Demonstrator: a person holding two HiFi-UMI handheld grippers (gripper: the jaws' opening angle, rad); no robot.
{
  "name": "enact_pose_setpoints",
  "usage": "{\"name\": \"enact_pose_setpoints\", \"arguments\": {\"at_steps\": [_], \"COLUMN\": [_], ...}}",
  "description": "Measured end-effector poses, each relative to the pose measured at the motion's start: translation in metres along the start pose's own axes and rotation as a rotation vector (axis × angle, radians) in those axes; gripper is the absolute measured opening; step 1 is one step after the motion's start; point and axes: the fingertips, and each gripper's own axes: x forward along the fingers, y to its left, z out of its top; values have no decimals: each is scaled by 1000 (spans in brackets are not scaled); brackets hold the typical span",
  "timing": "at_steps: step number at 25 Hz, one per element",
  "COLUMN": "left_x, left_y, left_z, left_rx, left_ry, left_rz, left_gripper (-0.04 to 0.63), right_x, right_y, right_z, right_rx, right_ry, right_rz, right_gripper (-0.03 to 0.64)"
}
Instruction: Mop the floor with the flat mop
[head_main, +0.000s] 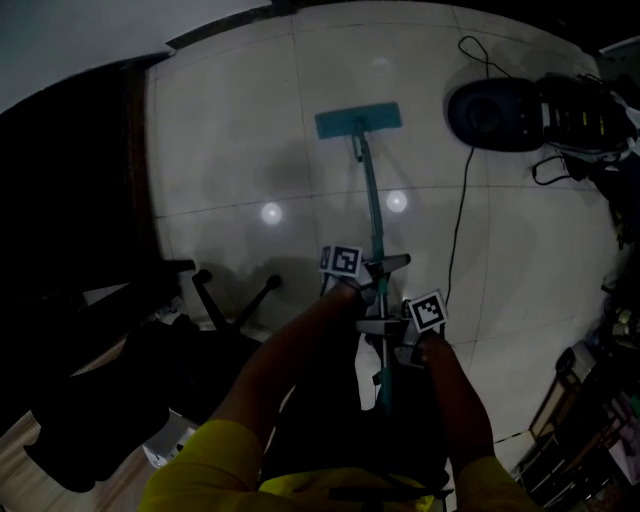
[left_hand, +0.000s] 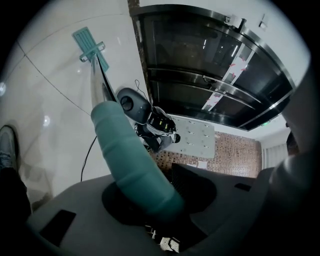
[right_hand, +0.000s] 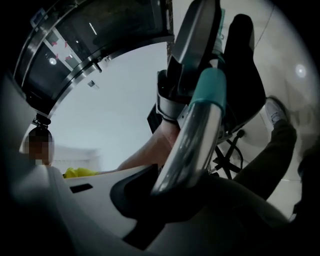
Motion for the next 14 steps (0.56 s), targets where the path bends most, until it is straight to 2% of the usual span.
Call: {"name": "enact_pose_setpoints", "arguments": {"at_steps": [4,7,9,14], "left_x": [-7,6,9,-1], "left_y": [-1,-8,-9,11], "left_z": [3,0,-5,-40], "left_rx": [81,113,101,-29], "left_ry": [-45,-71,-77,-80], "left_rz": [9,-56,-47,86], "left_gripper": [163,163,163,161], "right_x": [-3,-16,-20,-23], "right_y": [-1,-1,2,-5], "right_z": [-5,-12,-17,-47], "right_rx": [-8,13,9,6], "right_ry": [12,15,22,55], "right_rz": [0,14,20,-4], "right_gripper": [41,41,43,49]}}
